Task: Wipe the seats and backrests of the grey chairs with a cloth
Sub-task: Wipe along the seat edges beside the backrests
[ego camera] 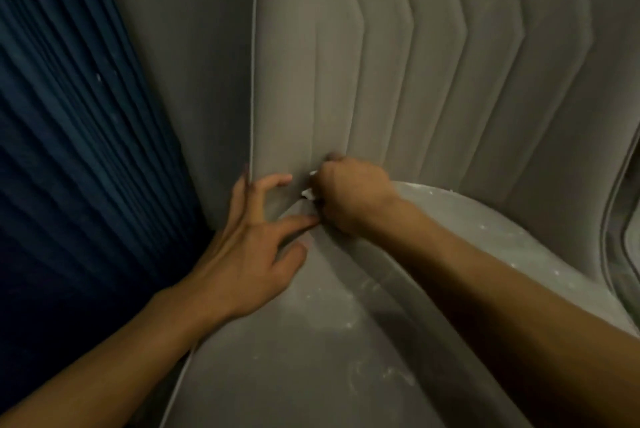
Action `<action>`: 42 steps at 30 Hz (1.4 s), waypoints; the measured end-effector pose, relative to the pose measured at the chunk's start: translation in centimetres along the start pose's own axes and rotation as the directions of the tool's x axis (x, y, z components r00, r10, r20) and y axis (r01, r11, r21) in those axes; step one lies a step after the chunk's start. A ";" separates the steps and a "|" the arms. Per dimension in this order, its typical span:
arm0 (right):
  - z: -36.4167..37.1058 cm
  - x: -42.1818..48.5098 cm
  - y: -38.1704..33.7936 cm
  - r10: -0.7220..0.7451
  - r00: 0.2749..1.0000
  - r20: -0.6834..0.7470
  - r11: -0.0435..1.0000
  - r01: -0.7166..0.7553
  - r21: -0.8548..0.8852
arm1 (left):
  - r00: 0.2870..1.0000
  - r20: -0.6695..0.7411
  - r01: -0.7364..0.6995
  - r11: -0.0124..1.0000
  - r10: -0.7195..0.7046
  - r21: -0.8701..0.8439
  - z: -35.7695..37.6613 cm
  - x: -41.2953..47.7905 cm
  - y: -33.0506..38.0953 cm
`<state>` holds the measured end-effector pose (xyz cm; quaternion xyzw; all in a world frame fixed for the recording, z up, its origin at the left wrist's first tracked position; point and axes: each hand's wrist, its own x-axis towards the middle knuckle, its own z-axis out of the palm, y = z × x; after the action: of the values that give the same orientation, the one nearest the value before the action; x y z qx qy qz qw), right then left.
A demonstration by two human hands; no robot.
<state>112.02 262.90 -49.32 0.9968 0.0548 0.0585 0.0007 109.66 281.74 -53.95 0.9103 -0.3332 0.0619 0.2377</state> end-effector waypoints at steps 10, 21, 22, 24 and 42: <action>-1.5 -6.3 11.0 0.365 0.931 0.025 0.911 -0.352 -0.213 | 0.996 0.086 0.018 0.995 -0.010 -0.096 -1.0 -0.7 0.6; 1.4 0.0 -2.6 0.111 0.993 0.027 0.980 -0.114 0.163 | 0.994 -0.086 -0.073 0.985 0.060 -0.159 0.2 -0.8 -0.4; 1.4 -0.4 -2.1 0.061 0.997 0.038 0.981 -0.067 0.183 | 0.994 -0.088 -0.075 0.983 0.061 -0.165 0.3 -0.9 -0.4; 1.0 -1.6 0.1 -0.001 0.997 0.079 0.974 -0.017 0.226 | 0.995 -0.087 -0.069 0.983 0.055 -0.169 0.2 -1.0 -0.4; 0.8 -0.7 -2.7 -0.057 0.998 -0.001 0.988 0.056 0.146 | 0.997 -0.057 -0.069 0.982 0.060 -0.178 0.3 -0.7 -1.0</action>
<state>111.17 265.50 -50.20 0.9923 0.0873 0.0527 -0.0705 109.73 282.63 -54.78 0.8720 -0.3604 0.0627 0.3253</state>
